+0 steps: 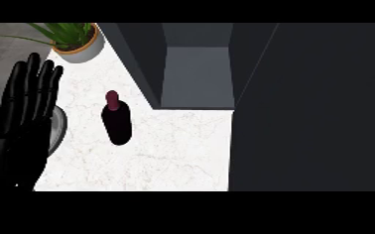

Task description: Pick up the wine, place it into the cabinet and close the cabinet

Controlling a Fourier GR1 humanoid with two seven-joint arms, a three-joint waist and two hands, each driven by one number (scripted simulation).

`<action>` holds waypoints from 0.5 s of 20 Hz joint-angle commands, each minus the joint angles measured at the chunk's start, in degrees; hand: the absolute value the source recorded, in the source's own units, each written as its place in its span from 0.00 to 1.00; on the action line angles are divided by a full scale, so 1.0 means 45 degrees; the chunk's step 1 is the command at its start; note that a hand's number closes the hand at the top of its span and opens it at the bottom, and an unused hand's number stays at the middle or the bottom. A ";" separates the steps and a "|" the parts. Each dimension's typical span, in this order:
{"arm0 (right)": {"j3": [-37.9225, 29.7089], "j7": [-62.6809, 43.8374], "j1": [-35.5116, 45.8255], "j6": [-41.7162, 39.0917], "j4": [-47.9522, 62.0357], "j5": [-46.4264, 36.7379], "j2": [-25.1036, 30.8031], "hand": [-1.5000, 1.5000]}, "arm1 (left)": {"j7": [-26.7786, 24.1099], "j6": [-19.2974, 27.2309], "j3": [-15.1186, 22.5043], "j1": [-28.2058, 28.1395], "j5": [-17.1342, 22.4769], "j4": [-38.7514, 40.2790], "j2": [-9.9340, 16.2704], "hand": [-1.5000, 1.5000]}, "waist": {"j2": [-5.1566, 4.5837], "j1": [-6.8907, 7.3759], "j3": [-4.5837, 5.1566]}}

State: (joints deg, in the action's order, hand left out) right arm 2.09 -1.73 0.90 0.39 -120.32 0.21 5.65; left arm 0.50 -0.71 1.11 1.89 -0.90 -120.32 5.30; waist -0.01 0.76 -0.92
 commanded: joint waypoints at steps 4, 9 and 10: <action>0.0053 0.0145 -0.0346 0.0003 -0.0233 0.0077 -0.0137 0.00 | 0.0453 -0.4298 0.1520 0.1477 0.3245 0.1560 0.1482 0.00 | -0.0131 -0.1092 0.0224; 0.1407 -0.0985 -0.0505 -0.0916 -0.0609 0.1306 -0.0387 0.00 | 0.2635 -0.7232 0.3062 0.1285 0.6653 0.3003 0.2300 0.00 | -0.0217 -0.1235 0.0214; 0.1661 -0.1159 -0.0750 -0.0801 -0.0703 0.1396 -0.0627 0.00 | 0.2771 -0.7797 0.2689 0.1336 0.7608 0.3217 0.2734 0.00 | -0.0180 -0.1065 0.0224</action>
State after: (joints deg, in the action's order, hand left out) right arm 6.36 -4.34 -0.73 -1.86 -122.29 3.78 4.05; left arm 8.28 -26.73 11.48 7.45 22.04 -109.88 13.79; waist -0.90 -4.15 0.00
